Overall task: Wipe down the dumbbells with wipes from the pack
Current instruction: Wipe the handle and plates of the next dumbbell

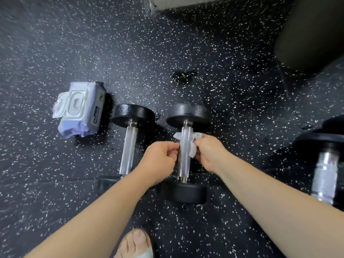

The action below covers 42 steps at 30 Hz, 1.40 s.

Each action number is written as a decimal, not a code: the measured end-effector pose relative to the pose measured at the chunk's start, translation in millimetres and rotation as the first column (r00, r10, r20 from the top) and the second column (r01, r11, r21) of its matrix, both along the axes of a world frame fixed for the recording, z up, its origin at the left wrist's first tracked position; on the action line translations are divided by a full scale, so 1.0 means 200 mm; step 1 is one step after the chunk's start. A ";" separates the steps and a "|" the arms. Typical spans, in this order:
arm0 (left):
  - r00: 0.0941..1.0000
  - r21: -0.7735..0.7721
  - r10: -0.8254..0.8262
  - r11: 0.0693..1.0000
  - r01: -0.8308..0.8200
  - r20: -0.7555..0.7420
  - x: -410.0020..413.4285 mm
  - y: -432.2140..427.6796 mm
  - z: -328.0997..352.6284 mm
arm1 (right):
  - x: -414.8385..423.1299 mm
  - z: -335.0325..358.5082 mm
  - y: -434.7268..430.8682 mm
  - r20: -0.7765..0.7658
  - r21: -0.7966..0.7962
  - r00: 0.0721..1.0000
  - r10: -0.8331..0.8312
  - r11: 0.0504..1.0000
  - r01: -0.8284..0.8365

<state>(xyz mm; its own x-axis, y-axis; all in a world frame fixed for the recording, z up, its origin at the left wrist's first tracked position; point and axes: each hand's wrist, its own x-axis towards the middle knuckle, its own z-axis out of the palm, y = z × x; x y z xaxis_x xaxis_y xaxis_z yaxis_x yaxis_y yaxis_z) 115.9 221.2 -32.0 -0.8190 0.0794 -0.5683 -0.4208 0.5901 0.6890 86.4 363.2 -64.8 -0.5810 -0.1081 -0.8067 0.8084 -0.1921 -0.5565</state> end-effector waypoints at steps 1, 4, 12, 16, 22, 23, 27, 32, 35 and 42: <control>1.000 -0.020 -0.011 1.000 0.011 -0.006 0.00 0.00 -0.01 | 0.05 0.02 0.01 -0.014 0.020 0.997 0.082 0.996 -0.082; 1.000 -0.050 -0.012 0.999 0.011 -0.008 -0.01 0.00 -0.01 | 0.22 0.01 0.03 -0.025 0.162 0.944 0.328 0.933 -0.320; 0.999 -0.128 -0.020 0.992 0.017 -0.027 -0.02 -0.02 -0.02 | 0.07 -0.01 -0.02 0.036 0.279 0.958 0.283 0.918 -0.281; 1.000 -0.121 0.031 0.992 -0.031 -0.005 -0.01 -0.01 -0.01 | -0.13 -0.01 -0.06 0.046 0.067 0.982 -0.182 0.982 0.179; 0.997 -0.253 0.032 0.966 -0.050 -0.075 -0.10 0.08 0.00 | 0.17 0.04 0.02 -0.052 0.158 0.959 0.279 0.950 -0.268; 0.996 -0.244 0.067 0.967 -0.079 -0.058 -0.13 0.10 0.00 | 0.22 0.06 0.04 -0.062 0.181 0.926 0.372 0.917 -0.356; 0.935 -0.064 0.325 0.946 -0.319 0.144 -0.22 0.17 -0.05 | 0.20 0.13 0.11 -0.090 0.236 0.901 0.424 0.888 -0.394; 0.911 -0.088 0.366 0.930 -0.356 0.189 -0.24 0.23 -0.10 | 0.07 0.12 0.19 0.014 0.347 1.000 0.013 0.938 -0.017; 0.879 -0.058 0.461 0.887 -0.457 0.121 -0.19 0.26 -0.11 | 0.07 0.14 0.19 0.108 0.122 0.980 -0.168 0.980 0.155; 0.949 0.066 0.309 0.950 -0.306 -0.058 -0.06 0.30 -0.01 | -0.03 0.30 0.21 0.116 -0.007 0.886 -0.448 0.892 0.452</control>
